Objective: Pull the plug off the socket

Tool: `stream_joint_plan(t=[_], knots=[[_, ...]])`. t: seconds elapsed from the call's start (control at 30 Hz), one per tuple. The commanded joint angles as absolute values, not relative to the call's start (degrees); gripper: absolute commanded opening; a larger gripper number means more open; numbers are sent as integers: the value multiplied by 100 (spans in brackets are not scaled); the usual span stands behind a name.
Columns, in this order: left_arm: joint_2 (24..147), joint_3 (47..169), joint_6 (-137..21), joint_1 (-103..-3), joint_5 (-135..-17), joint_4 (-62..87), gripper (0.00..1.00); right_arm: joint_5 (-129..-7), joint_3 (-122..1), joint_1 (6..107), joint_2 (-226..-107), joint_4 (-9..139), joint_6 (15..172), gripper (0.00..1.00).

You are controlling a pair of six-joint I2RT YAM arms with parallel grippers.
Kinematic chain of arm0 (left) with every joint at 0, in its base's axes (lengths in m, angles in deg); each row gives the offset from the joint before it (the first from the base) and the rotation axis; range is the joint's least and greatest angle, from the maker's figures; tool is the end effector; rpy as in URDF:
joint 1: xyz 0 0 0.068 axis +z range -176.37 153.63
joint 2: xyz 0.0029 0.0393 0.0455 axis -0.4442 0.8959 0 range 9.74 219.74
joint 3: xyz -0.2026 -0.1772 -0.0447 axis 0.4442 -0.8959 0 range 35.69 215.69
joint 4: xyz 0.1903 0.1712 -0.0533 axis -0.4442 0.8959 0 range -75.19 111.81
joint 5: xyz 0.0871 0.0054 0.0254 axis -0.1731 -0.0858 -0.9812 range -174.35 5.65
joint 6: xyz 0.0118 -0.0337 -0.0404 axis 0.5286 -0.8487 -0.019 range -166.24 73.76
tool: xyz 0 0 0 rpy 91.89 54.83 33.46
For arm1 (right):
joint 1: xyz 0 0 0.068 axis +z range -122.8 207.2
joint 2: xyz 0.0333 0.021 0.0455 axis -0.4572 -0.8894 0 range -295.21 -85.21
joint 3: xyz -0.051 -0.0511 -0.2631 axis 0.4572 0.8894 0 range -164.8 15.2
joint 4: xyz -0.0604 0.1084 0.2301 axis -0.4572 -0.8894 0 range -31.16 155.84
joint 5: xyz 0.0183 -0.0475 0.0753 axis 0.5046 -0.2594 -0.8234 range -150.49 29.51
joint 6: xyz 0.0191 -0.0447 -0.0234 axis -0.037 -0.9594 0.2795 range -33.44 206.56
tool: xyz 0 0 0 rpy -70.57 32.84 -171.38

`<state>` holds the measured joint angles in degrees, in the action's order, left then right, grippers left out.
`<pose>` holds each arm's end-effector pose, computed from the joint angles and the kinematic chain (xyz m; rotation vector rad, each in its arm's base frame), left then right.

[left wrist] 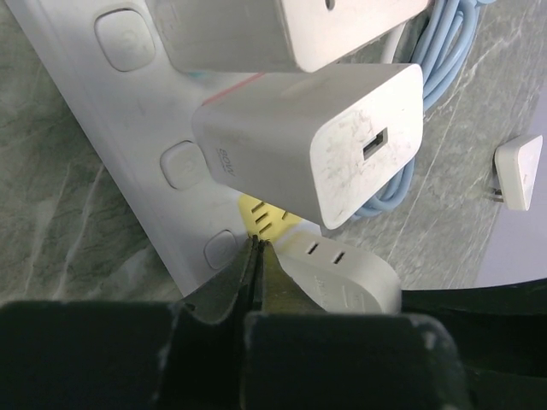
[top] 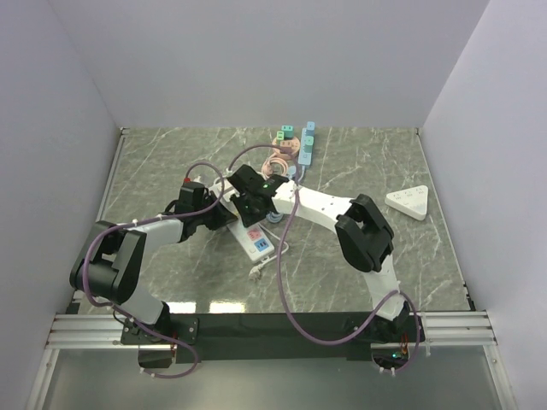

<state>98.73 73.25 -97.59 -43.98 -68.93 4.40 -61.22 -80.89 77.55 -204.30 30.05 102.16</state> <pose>0.2800 -0.0986 0.1522 -0.5620 2.3697 -0.8982 0.2894 0.3499 0.2099 -0.7989 2.5378 0.4187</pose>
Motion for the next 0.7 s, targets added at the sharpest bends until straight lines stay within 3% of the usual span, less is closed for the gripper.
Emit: stream_joint_plan(t=[0.0, 0.23, 0.3, 0.67], knots=[[10167, 7023, -9511, -4430, -7284, 1270, 1, -5873, -8394, 7669, -19423, 3025, 10255, 0], [10325, 7058, -9405, -4430, -7310, 1288, 1, -5575, -7227, 6731, -17874, 3604, 10730, 0], [10352, 7085, -9405, -4430, -7275, 1297, 1, -4988, -6901, 6387, -17558, 3544, 11072, 0], [9843, 7366, -9370, -4448, -6959, 1420, 1, -3983, -5933, 4980, -17257, 2867, 11528, 0]])
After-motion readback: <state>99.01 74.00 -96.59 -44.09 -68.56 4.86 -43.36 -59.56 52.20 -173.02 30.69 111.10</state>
